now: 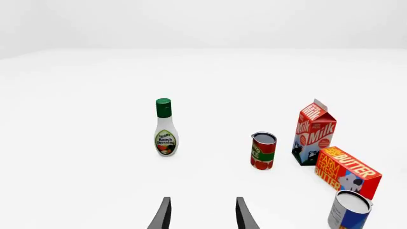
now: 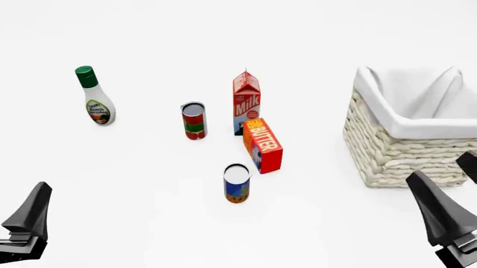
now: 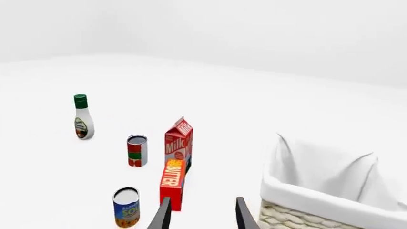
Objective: Pick the alphabet soup and place it in the basket.
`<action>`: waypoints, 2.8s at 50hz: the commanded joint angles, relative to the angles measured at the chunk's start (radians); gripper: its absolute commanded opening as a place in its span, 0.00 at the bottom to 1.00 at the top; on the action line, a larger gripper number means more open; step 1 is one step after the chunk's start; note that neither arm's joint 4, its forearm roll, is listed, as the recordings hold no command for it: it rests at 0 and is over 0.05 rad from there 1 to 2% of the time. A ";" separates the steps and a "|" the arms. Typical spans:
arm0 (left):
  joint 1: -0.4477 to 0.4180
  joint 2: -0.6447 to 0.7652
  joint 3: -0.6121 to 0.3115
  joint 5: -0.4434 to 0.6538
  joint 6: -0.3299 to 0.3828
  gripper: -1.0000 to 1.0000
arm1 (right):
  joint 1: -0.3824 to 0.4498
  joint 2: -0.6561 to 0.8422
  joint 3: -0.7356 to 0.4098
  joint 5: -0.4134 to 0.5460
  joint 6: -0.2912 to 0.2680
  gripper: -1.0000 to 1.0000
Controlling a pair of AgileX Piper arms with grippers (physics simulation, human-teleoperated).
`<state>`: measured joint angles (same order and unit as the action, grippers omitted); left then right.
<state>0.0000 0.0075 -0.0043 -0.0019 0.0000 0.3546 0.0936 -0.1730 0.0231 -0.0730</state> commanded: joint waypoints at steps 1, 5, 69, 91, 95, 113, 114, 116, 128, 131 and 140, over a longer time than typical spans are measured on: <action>0.000 0.000 0.000 0.000 0.000 1.00 | 0.119 0.112 -0.010 -0.097 -0.014 1.00; 0.000 0.000 0.000 0.000 0.000 1.00 | 0.157 0.169 -0.016 -0.148 -0.018 1.00; 0.000 0.000 0.000 0.000 0.000 1.00 | 0.432 1.058 -0.109 -0.809 -0.009 1.00; 0.000 0.000 0.000 0.000 0.000 1.00 | 0.442 1.267 -0.147 -0.925 0.008 1.00; 0.000 0.000 0.000 0.000 0.000 1.00 | 0.437 1.296 -0.153 -0.940 0.012 1.00; 0.000 0.000 0.000 0.000 0.000 1.00 | 0.410 1.309 -0.164 -0.936 0.010 1.00; 0.000 0.000 0.000 0.000 0.000 1.00 | 0.408 1.310 -0.165 -0.937 0.009 1.00; 0.000 0.000 0.000 0.000 0.000 1.00 | 0.405 1.315 -0.168 -0.938 0.009 1.00; 0.000 0.000 0.000 0.000 0.000 1.00 | 0.391 1.351 -0.191 -0.943 0.016 1.00; 0.000 0.000 0.000 0.000 0.000 1.00 | 0.391 1.361 -0.196 -0.946 0.017 1.00; 0.000 0.000 0.000 0.000 0.000 1.00 | 0.391 1.410 -0.205 -0.974 0.028 1.00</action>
<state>0.0000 0.0075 -0.0043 -0.0019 -0.0001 0.7490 1.4614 -0.3666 -0.9306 -0.0533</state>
